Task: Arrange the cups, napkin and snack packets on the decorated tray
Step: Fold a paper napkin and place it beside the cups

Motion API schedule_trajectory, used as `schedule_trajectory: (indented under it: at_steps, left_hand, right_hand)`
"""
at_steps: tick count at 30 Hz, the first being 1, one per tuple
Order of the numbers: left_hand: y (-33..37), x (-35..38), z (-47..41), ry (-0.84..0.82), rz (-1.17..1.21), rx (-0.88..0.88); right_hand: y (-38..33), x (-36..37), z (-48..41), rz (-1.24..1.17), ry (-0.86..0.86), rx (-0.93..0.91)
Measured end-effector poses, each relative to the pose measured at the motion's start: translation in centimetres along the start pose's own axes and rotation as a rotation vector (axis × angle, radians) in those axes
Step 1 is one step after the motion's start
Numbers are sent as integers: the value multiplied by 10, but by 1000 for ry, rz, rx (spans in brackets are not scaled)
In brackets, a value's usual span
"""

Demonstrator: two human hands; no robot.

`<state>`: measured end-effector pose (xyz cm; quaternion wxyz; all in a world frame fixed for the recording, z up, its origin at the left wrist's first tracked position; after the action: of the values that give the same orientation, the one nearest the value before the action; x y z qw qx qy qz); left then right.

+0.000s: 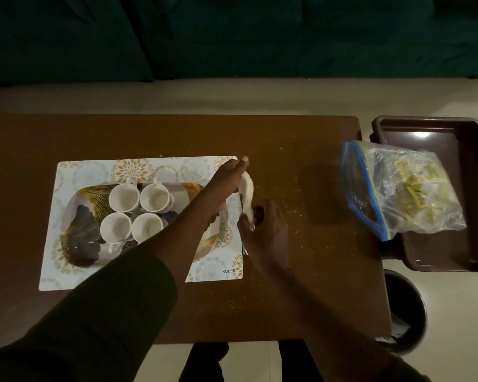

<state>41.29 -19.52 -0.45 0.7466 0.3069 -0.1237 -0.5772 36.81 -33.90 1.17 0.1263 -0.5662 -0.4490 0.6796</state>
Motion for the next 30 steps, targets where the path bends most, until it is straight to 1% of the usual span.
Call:
schedule_trajectory:
  at_steps: [3,6,13,16,18,20,23,25,28,30]
  left_hand:
    - [-4,0,0,46,-147,36]
    - [-7,-1,2,66,-219,55]
    - [-10,-2,-2,78,-260,136]
    - [-13,3,-4,39,-313,127]
    - [-14,6,-3,46,-307,115]
    - [-12,7,-1,99,-312,110]
    - [-5,5,-1,229,-314,116]
    - [3,6,2,319,-282,131]
    - [21,19,6,426,-224,231]
    - [36,37,7,447,-181,267]
  right_hand:
    - [0,-2,-2,11,21,-23]
    - [1,-3,-3,12,16,-43]
    - [8,-5,1,-36,-52,-16]
    - [9,-7,2,-47,-47,-44]
    - [8,-8,2,-50,-34,-55]
    - [7,-10,2,-63,-33,-72]
    - [7,-19,-1,-73,-19,-133]
    - [11,-33,-6,-72,-7,-102]
    - [30,-64,-23,18,27,-67]
    - [50,-93,-37,69,36,-38]
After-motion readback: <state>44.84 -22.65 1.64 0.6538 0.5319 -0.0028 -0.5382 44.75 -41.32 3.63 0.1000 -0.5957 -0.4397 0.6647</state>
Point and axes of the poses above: each hand's wrist, its own z-axis away from the middle knuckle, its own x-axis out of the palm, y = z × x, the point moved 2 cm from there along -z, towards the middle knuckle, and after that the axes turned 11 degrees about -x, right-handed, at the moved point
